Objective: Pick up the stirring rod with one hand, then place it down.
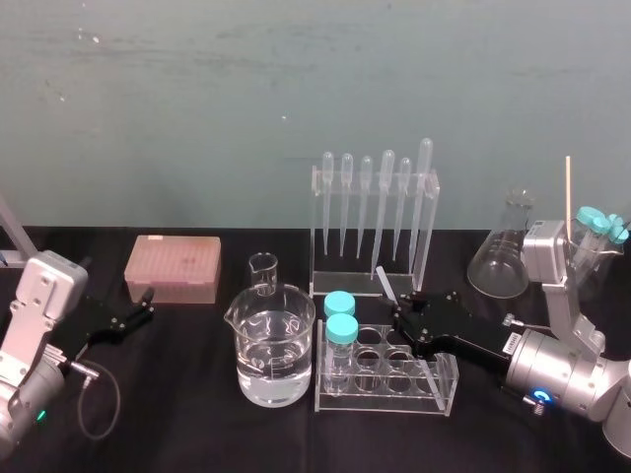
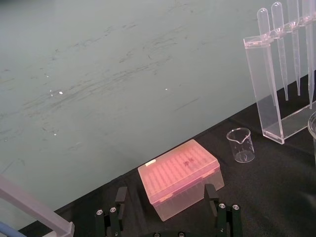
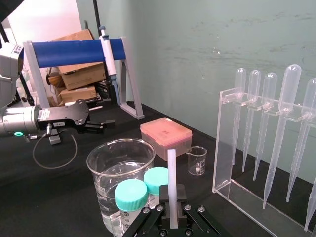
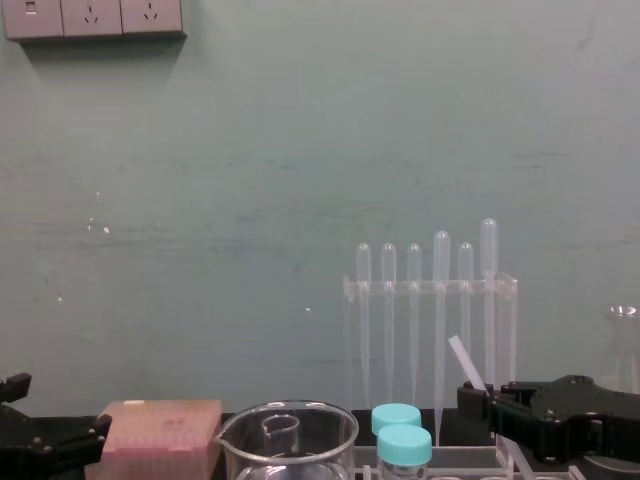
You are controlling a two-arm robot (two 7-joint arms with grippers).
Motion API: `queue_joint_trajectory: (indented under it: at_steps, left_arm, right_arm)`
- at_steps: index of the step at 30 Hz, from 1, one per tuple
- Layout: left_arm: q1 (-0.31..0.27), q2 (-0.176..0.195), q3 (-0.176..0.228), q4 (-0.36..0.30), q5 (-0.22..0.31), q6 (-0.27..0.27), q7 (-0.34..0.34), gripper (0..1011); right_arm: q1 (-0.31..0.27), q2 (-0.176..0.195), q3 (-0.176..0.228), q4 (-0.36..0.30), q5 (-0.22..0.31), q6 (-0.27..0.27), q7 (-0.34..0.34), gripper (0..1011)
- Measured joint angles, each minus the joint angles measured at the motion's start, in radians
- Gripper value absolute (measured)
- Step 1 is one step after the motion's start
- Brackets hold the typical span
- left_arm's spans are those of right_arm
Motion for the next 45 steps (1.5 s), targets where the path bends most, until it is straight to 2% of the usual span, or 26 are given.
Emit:
queue_joint_trajectory:
  at_steps: [8,11,15,26,29,33,38,45]
  left_arm:
    - [0.0,0.0,0.0,0.0,0.0,0.0,0.0,1000]
    - [0.0,0.0,0.0,0.0,0.0,0.0,0.0,1000]
    - [0.0,0.0,0.0,0.0,0.0,0.0,0.0,1000]
    - [0.0,0.0,0.0,0.0,0.0,0.0,0.0,1000]
    - [0.0,0.0,0.0,0.0,0.0,0.0,0.0,1000]
    - [0.0,0.0,0.0,0.0,0.0,0.0,0.0,1000]
    - [0.0,0.0,0.0,0.0,0.0,0.0,0.0,1000]
    - [0.0,0.0,0.0,0.0,0.0,0.0,0.0,1000]
  right_arm:
    - [0.0,0.0,0.0,0.0,0.0,0.0,0.0,71]
    - [-0.004,-0.003,0.013,-0.002,-0.005,-0.015,-0.002,72]
    - [-0.01,-0.016,0.047,-0.004,0.008,-0.047,-0.002,71]
    - [-0.004,-0.068,0.15,-0.016,0.097,-0.156,0.051,71]
    - [-0.003,-0.085,0.181,-0.023,0.123,-0.202,0.07,71]
    - [-0.004,-0.097,0.2,-0.021,0.133,-0.247,0.096,72]
    - [-0.007,-0.106,0.21,0.014,0.139,-0.304,0.149,71]
    - [-0.023,-0.103,0.213,0.05,0.121,-0.327,0.171,71]
